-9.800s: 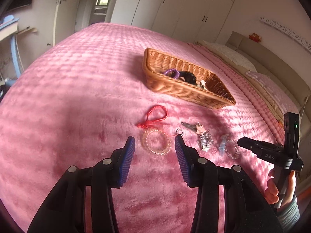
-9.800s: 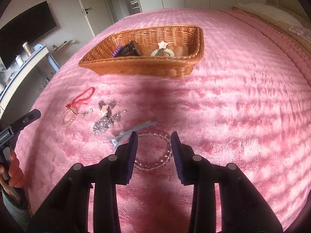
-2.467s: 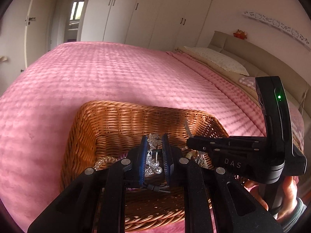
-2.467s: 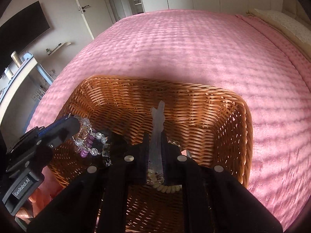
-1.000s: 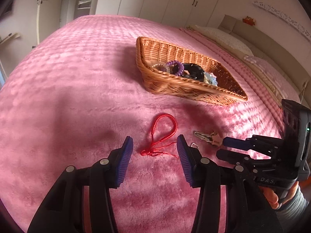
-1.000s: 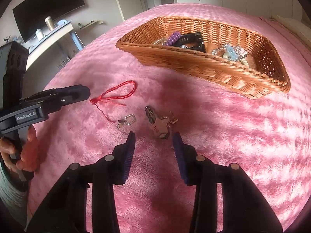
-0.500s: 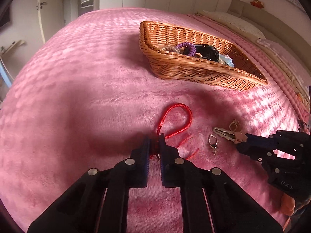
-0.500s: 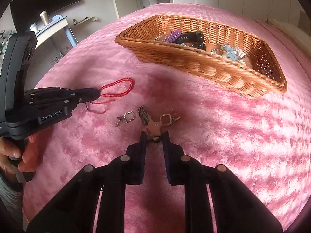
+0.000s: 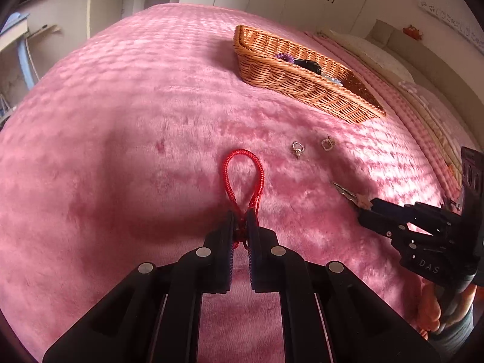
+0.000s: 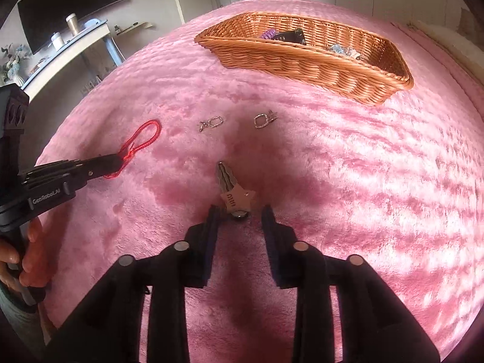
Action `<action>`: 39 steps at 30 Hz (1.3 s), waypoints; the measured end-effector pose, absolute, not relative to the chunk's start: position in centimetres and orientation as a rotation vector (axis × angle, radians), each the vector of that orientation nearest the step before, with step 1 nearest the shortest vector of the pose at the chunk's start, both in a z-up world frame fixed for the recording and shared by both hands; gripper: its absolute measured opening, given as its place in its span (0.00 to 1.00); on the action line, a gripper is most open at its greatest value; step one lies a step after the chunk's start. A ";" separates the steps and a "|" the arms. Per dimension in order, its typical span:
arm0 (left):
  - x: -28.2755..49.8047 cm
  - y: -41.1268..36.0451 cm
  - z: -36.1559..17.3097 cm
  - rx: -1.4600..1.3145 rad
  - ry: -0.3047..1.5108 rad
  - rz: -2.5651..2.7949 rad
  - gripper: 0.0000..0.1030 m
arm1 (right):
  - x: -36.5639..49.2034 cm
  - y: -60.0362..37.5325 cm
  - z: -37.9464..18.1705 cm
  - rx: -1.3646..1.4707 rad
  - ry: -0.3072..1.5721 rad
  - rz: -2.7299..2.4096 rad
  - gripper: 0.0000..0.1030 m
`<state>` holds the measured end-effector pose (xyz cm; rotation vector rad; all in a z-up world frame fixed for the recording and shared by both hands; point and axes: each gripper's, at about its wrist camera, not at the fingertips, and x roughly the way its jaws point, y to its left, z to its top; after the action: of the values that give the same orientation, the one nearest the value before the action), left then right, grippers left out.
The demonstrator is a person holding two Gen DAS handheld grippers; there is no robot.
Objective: Organize jewelry
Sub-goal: 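Grasp the red braided cord with the left tool while the right tool grasps the pink-tag key, then carry the red cord and key into the basket and open both tools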
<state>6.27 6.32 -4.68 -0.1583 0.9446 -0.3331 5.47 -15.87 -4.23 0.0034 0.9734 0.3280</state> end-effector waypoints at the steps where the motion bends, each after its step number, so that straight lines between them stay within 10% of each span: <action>1: 6.0 6.4 -4.7 -0.167 0.942 -0.343 0.06 | 5.6 -15.8 -4.2 -0.015 0.964 0.322 0.41; 9: 5.3 6.6 -5.3 -0.184 0.944 -0.377 0.09 | 6.0 -14.0 -4.7 -0.086 0.960 0.369 0.29; 17: 5.6 5.6 -4.8 -0.125 0.924 -0.362 0.35 | 5.9 -13.8 -4.8 -0.094 0.950 0.376 0.19; 23: 6.6 3.7 -5.0 0.027 0.915 -0.303 0.02 | 5.6 -14.0 -4.2 -0.079 0.931 0.378 0.19; 39: 9.2 0.4 7.1 -0.012 0.569 -0.437 0.02 | 9.2 -19.9 6.9 0.022 0.694 0.291 0.19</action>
<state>9.16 0.40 7.13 -0.0119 0.5687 -0.4372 9.23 -19.93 6.86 0.0222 0.6944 0.2909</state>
